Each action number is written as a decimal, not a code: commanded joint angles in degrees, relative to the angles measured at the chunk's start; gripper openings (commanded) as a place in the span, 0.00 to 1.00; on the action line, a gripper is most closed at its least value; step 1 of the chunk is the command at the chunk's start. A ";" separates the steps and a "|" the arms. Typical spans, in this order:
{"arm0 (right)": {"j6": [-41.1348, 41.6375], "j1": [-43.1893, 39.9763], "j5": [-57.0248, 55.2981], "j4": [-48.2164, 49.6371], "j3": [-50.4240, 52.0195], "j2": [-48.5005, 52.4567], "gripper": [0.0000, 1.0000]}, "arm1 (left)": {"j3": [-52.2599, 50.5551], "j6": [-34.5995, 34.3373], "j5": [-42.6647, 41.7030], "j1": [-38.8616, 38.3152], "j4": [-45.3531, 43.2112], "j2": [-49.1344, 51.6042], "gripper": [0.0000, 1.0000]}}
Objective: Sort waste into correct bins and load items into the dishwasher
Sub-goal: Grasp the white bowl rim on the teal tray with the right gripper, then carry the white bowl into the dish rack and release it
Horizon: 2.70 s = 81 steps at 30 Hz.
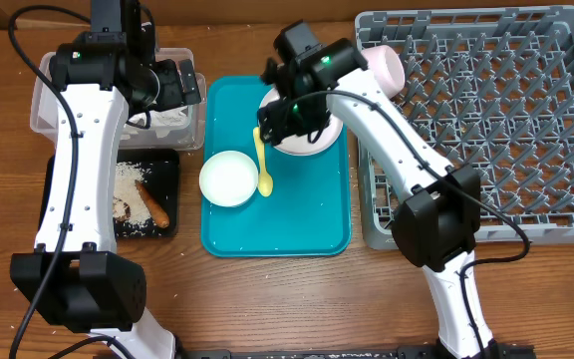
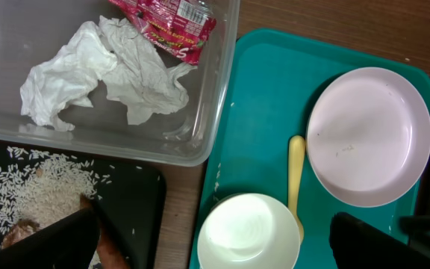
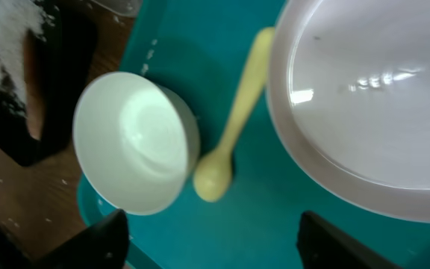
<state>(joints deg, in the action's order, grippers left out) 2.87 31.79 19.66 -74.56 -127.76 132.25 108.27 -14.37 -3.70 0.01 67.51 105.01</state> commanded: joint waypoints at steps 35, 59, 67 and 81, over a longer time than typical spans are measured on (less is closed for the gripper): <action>30.42 -6.43 -69.85 -6.69 16.31 -32.20 0.04 | 0.57 1.53 -0.35 0.17 -0.20 -0.85 1.00; 30.18 -7.37 -78.03 -16.79 16.70 -7.82 0.04 | 0.57 1.53 -0.35 0.17 -0.20 -0.85 1.00; 30.18 -6.99 -65.53 -18.51 16.70 -7.82 0.04 | 0.57 1.53 -0.35 0.17 -0.20 -0.85 1.00; 29.66 -3.34 -49.37 -22.53 10.84 -8.37 0.80 | 0.57 1.53 -0.35 0.17 -0.20 -0.85 1.00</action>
<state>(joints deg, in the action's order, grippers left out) 32.40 26.15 -33.67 -97.19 -112.51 124.62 108.27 -14.37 -3.70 0.01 67.48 105.01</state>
